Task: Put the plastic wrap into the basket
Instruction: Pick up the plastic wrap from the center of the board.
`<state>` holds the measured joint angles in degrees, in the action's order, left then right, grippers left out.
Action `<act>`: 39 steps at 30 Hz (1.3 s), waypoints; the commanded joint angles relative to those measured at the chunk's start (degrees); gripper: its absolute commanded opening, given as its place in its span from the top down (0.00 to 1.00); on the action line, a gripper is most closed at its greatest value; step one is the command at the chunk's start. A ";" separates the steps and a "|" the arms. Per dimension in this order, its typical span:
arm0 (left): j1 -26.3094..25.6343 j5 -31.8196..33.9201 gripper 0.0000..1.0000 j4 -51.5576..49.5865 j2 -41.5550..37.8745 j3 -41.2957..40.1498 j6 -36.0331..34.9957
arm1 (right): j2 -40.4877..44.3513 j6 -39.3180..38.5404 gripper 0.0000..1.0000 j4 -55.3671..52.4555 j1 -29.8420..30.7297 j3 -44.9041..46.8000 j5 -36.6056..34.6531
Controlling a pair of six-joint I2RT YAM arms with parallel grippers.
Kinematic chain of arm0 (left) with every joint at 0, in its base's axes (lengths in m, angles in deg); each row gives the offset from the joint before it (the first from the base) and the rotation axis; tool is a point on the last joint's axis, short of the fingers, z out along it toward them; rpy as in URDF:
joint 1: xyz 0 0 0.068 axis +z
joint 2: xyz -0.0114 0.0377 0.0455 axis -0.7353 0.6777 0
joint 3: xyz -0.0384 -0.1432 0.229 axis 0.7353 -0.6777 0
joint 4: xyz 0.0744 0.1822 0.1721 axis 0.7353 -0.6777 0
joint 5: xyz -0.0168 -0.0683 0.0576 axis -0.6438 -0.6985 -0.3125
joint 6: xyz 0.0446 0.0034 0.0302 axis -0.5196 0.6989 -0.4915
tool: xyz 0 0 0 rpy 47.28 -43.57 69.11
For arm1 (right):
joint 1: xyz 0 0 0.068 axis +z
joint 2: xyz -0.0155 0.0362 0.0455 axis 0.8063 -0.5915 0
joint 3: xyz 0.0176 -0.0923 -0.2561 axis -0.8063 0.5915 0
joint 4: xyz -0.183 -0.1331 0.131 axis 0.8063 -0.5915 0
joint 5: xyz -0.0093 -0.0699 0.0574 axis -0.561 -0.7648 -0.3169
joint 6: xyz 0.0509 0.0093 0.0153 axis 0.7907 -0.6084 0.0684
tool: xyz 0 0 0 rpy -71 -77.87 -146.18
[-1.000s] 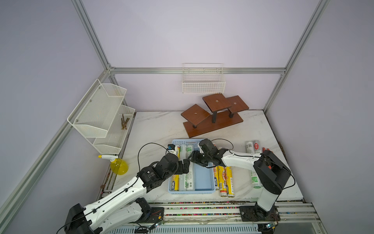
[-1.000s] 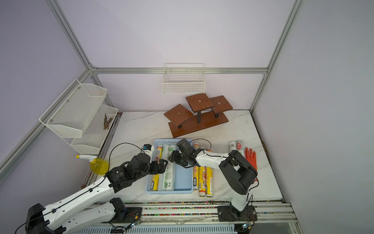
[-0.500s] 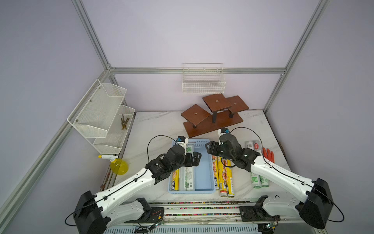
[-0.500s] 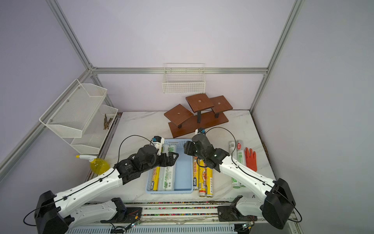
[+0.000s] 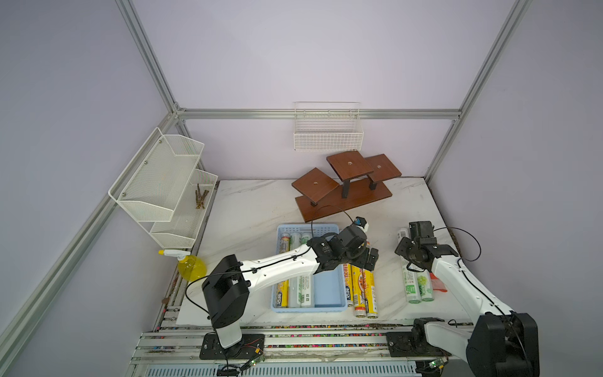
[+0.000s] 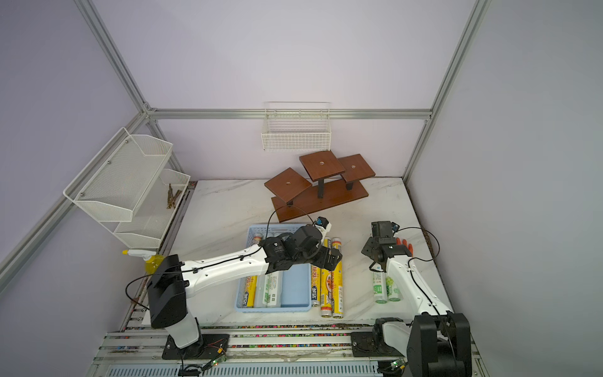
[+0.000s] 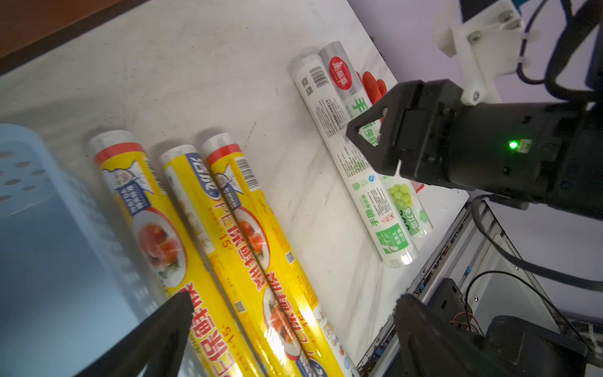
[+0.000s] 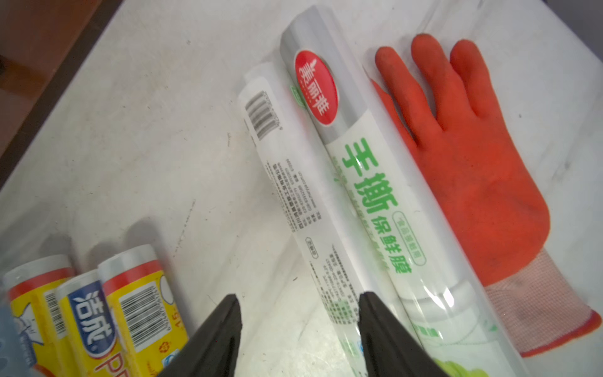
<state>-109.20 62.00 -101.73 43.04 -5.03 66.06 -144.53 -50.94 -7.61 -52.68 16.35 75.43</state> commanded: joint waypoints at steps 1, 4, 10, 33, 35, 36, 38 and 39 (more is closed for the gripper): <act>-0.79 -0.89 0.00 -2.88 2.58 4.75 -1.80 | -2.88 -1.15 0.38 -1.25 -0.36 -1.70 -0.25; -1.29 -1.48 0.00 -2.81 4.09 6.28 -1.85 | -5.69 -0.92 0.38 -1.53 -0.30 -2.50 -1.75; -1.32 -2.08 0.00 -0.65 3.61 4.35 -1.32 | -7.94 -0.10 0.36 -1.20 -0.36 -2.56 -4.12; -1.14 -0.22 0.00 0.53 1.84 1.74 -0.75 | -17.95 -3.28 0.36 -0.43 5.00 -4.64 1.38; -1.15 0.29 0.00 0.34 1.33 1.26 -0.81 | -19.32 -3.55 0.36 -0.70 6.03 -5.58 1.62; -1.05 0.60 0.00 0.31 1.13 0.98 -0.84 | -20.22 -3.61 0.36 -0.81 6.38 -5.98 1.72; -1.00 1.14 0.00 0.62 0.45 0.10 -0.84 | -22.02 -4.12 0.36 -0.66 7.19 -6.53 3.32; -0.86 1.23 0.00 0.64 0.18 -0.17 -0.78 | -22.33 -4.21 0.35 -0.35 7.41 -6.72 4.06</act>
<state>-110.38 61.80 -102.21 46.93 -4.44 65.97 -165.68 -54.07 -7.78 -46.12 10.88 77.17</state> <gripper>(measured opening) 0.997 0.645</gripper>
